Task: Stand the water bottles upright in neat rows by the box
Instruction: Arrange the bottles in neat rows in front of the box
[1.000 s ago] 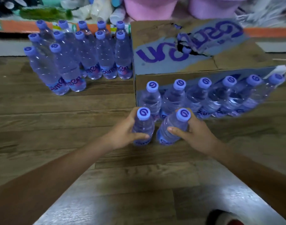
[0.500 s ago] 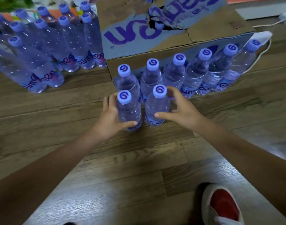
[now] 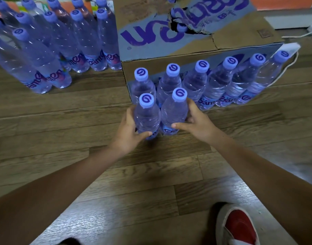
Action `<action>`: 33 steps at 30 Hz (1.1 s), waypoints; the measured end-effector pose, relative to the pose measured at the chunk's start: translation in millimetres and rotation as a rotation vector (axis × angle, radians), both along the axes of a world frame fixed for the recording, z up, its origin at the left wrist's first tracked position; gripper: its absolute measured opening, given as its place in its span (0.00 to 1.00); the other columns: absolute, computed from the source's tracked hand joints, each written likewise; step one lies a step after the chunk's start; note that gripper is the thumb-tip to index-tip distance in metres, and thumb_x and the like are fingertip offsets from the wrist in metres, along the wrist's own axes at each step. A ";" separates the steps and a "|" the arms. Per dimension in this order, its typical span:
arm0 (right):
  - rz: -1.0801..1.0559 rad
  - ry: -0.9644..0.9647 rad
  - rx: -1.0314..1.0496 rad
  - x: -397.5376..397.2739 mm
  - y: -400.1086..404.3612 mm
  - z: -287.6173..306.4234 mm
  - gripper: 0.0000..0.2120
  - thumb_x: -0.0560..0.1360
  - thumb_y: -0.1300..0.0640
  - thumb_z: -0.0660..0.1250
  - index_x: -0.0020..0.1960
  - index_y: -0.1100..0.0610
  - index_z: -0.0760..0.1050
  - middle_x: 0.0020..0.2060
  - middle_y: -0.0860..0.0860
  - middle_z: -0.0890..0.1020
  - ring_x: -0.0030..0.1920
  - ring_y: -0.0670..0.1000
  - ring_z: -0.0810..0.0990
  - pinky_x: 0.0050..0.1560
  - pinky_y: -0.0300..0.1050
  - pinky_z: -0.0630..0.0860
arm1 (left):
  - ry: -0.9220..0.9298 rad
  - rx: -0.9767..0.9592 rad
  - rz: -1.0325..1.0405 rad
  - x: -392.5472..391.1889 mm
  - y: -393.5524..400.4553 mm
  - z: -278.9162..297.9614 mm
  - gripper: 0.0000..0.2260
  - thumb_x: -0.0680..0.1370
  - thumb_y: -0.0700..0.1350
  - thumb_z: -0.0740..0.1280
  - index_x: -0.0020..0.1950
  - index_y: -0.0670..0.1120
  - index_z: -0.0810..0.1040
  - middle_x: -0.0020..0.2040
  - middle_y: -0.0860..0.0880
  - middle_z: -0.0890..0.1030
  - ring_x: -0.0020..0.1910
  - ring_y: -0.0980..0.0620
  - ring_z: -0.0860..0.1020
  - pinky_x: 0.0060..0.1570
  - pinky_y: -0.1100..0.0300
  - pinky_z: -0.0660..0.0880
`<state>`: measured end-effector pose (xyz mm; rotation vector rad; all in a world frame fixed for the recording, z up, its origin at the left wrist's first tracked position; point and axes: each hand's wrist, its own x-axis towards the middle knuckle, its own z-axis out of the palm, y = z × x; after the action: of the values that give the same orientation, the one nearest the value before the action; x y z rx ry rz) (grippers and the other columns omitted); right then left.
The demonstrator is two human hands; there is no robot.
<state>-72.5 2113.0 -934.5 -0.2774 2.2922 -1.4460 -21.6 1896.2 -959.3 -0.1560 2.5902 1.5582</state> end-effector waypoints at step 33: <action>0.187 0.427 -0.158 -73.7 -222.2 133.8 0.08 0.73 0.58 0.69 0.38 0.48 0.74 0.35 0.42 0.79 0.38 0.39 0.76 0.43 0.29 0.71 | 0.116 -0.117 0.333 -37.0 -196.3 40.6 0.34 0.66 0.56 0.73 0.68 0.46 0.67 0.62 0.49 0.68 0.61 0.54 0.71 0.62 0.61 0.68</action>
<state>-146.2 1890.8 -800.8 -0.9001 2.3883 -1.5903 -58.6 1699.8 -918.7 -0.5493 2.8653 1.5505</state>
